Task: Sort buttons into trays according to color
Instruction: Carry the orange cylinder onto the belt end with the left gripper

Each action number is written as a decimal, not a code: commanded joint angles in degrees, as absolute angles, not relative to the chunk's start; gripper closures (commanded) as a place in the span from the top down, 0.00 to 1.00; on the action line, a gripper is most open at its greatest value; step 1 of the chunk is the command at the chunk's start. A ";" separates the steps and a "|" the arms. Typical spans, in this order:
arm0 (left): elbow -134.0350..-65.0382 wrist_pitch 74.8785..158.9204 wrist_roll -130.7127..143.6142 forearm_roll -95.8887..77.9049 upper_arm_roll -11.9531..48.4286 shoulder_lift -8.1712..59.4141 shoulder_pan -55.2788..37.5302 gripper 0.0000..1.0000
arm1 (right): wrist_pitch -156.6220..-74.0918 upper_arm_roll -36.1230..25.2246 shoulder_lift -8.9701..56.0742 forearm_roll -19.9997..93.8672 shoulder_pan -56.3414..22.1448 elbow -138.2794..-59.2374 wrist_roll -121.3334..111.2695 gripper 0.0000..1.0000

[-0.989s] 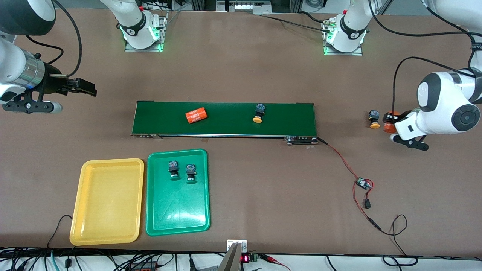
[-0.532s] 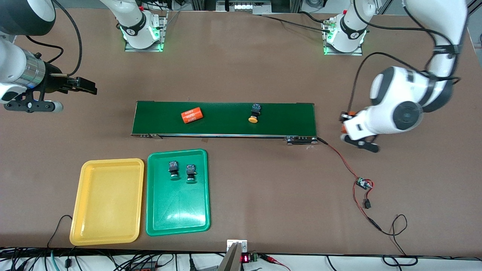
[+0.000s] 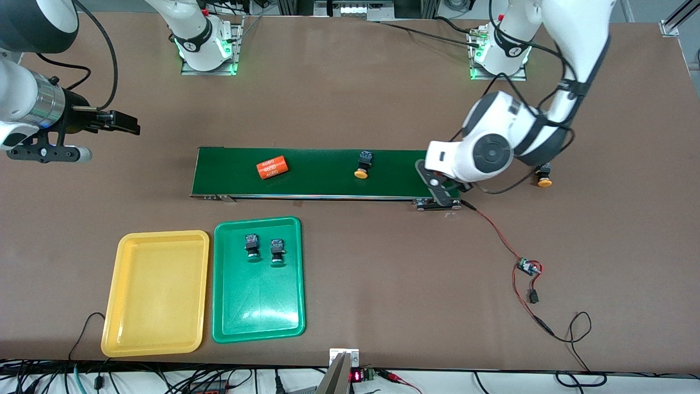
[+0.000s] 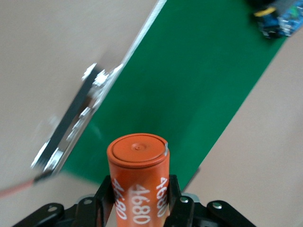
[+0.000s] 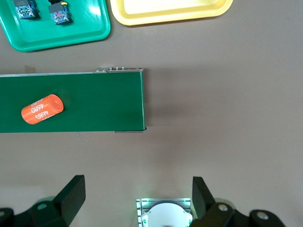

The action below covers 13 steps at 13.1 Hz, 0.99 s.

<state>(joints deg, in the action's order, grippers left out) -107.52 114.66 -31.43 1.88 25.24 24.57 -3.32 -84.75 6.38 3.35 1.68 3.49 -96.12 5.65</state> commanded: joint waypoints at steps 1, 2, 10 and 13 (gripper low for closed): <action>-109.33 118.29 -36.56 4.29 26.10 26.01 -4.30 0.20 | -84.02 6.33 2.81 1.41 3.78 -96.50 5.01 1.00; -109.42 118.39 -36.65 5.26 27.06 26.28 -4.65 0.20 | -84.11 6.33 2.64 1.41 3.78 -96.85 5.01 1.00; -109.43 116.03 -35.86 8.44 26.64 22.08 -3.70 1.00 | -93.16 6.33 -8.26 1.67 4.75 -113.11 4.92 1.00; -108.81 113.73 -29.47 8.35 19.10 19.61 -3.25 1.00 | -97.54 6.42 -11.59 2.02 4.31 -118.63 5.01 1.00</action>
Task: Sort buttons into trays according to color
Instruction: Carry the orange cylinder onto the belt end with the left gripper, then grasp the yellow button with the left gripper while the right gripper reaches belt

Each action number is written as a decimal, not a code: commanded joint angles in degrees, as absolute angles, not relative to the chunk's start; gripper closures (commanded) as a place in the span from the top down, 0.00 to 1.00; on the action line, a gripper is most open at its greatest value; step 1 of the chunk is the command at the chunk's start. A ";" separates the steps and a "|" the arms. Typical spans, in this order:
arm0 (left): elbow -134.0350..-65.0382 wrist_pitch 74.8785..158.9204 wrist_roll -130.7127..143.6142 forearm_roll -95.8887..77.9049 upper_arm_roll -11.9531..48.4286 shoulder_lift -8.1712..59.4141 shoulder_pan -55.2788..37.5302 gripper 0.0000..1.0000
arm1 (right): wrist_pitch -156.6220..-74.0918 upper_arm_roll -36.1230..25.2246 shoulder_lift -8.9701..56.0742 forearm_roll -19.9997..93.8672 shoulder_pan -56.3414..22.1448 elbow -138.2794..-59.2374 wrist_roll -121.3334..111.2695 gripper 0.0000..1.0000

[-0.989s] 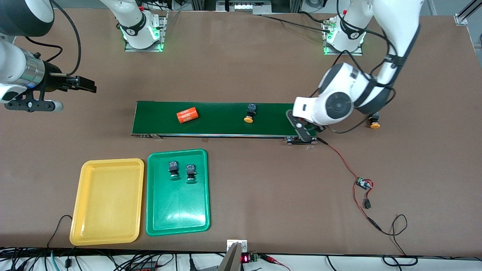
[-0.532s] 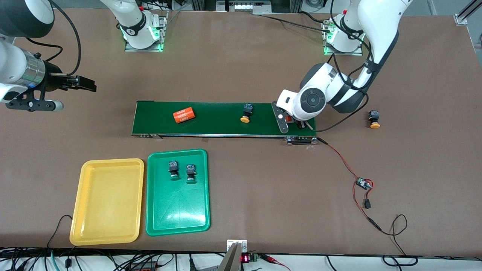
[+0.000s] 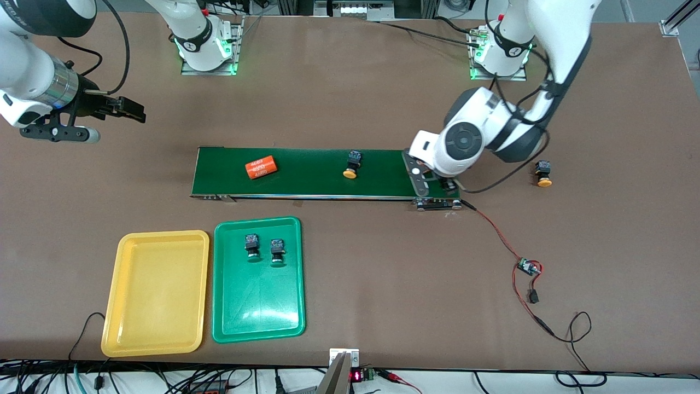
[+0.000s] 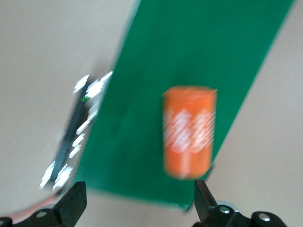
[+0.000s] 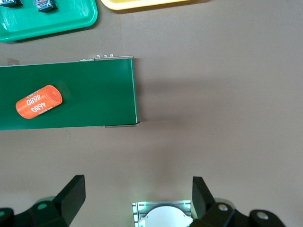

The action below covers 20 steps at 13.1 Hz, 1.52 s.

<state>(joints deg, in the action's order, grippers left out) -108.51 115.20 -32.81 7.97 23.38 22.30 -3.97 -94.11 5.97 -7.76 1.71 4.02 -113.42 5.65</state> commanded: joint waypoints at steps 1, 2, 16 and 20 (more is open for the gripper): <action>-108.81 113.73 -27.53 8.35 16.38 18.47 -2.90 1.00 | -99.47 6.50 -12.21 2.11 4.13 -120.22 5.18 1.00; -108.81 113.73 -26.64 8.35 14.35 17.76 -2.47 1.00 | -100.28 6.68 -12.22 2.20 4.04 -120.67 5.27 1.00; -127.14 126.50 -12.92 6.68 -5.88 18.28 0.88 1.00 | -113.81 7.12 -5.28 3.96 -8.69 -123.49 18.36 1.00; -133.06 135.17 -13.01 6.77 -6.50 18.19 1.14 1.00 | -118.29 7.12 -2.29 3.96 -11.42 -123.49 19.33 1.00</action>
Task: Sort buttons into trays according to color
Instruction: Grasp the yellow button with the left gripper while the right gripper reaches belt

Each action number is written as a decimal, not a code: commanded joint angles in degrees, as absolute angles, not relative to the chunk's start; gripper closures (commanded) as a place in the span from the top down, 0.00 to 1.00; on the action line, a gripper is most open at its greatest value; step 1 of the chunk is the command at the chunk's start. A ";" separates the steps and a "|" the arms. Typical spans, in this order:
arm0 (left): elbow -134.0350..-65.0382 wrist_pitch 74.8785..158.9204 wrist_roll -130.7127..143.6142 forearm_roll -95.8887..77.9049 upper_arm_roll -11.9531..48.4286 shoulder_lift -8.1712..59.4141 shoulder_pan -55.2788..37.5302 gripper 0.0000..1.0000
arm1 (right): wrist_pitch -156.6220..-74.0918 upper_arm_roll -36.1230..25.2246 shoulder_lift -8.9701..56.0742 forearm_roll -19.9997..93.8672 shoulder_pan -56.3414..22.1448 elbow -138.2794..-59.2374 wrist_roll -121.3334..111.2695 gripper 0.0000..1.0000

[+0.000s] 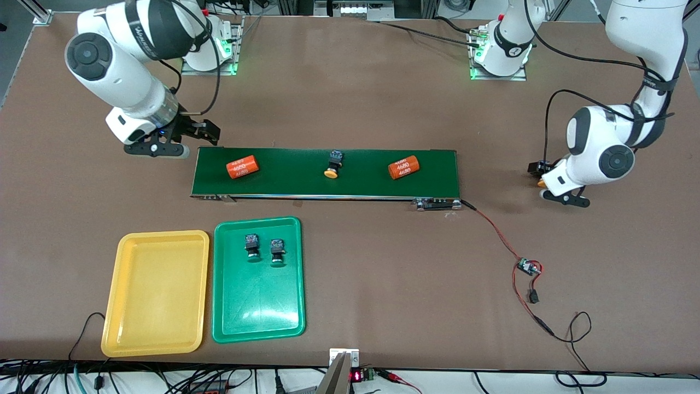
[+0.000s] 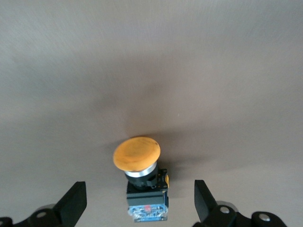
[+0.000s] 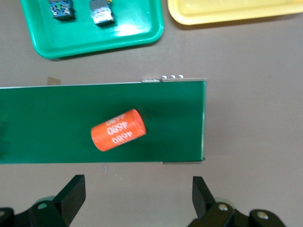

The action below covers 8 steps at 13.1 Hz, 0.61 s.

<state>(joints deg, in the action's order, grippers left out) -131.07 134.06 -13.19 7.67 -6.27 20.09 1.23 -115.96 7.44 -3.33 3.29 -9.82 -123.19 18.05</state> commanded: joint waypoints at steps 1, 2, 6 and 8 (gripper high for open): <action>-133.68 135.52 -13.01 6.68 -6.50 18.45 1.32 1.00 | -119.52 7.12 -1.50 3.96 -12.38 -123.49 21.34 1.00; -133.94 135.35 -12.92 6.68 -6.50 18.72 1.32 0.85 | -121.10 7.12 -0.71 3.96 -13.70 -123.49 23.88 1.00; -133.16 133.96 -12.92 6.51 -6.42 18.81 1.32 0.34 | -126.46 7.12 2.98 3.96 -17.57 -123.40 31.88 1.00; -130.18 128.97 -12.83 6.42 -6.15 18.20 1.32 0.26 | -128.57 7.12 4.56 3.96 -19.50 -123.40 34.26 1.00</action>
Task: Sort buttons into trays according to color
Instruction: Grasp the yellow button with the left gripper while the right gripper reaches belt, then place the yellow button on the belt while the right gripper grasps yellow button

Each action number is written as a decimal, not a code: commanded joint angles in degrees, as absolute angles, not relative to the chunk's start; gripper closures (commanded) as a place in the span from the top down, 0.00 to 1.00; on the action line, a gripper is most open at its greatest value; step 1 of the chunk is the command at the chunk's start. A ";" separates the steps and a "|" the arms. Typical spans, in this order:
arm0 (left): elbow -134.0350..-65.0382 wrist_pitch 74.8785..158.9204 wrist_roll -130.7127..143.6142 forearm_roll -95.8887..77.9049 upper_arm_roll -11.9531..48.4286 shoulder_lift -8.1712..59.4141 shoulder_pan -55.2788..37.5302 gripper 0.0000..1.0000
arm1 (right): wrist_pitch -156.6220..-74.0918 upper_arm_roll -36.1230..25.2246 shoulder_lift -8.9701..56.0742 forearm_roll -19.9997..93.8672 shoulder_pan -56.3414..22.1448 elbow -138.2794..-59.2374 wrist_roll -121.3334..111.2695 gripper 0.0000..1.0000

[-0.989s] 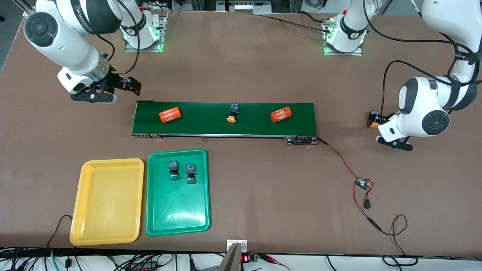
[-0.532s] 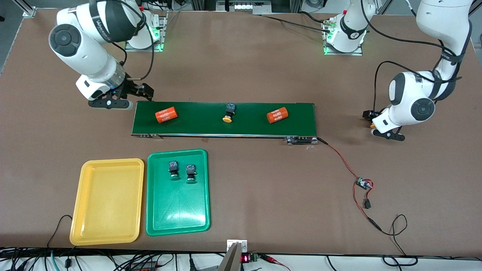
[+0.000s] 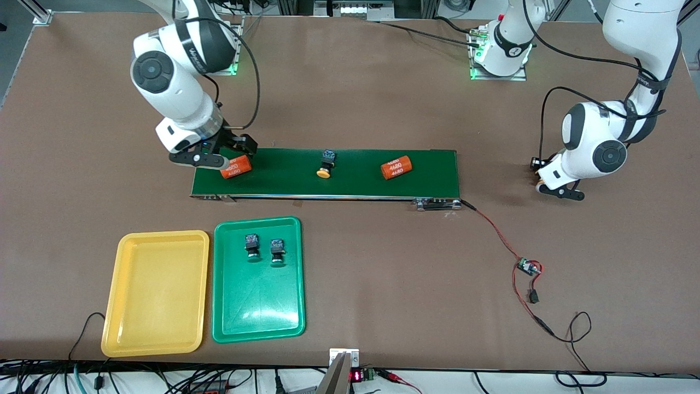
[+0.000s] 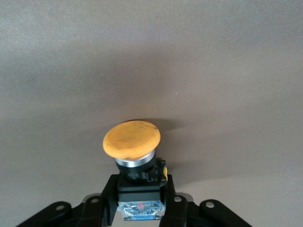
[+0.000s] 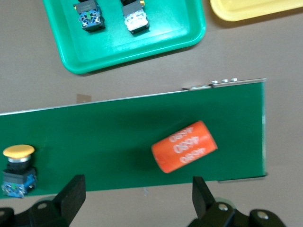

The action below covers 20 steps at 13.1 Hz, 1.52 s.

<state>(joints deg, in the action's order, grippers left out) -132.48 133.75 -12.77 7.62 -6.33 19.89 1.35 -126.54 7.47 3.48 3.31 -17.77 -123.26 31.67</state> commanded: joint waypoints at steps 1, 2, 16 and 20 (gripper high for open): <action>-126.42 123.98 -12.48 5.98 -5.46 18.19 1.06 0.26 | -129.54 7.12 5.27 3.87 -19.77 -123.31 35.76 1.00; -122.30 118.27 -12.39 3.71 -4.23 18.28 0.79 0.26 | -130.51 7.12 5.97 3.87 -20.73 -123.14 37.69 1.00; -107.04 112.84 19.75 -8.26 21.70 25.40 -5.62 0.28 | -133.33 7.03 12.39 1.76 -27.25 -122.17 38.42 1.00; -113.19 119.17 22.49 -8.35 23.28 25.84 -5.71 0.28 | -133.33 7.03 12.48 1.76 -27.86 -122.17 37.35 1.00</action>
<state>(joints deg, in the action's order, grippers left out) -110.19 116.47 21.41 -7.15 22.41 26.43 -5.92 -134.35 7.45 12.42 2.45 -27.03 -122.93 37.95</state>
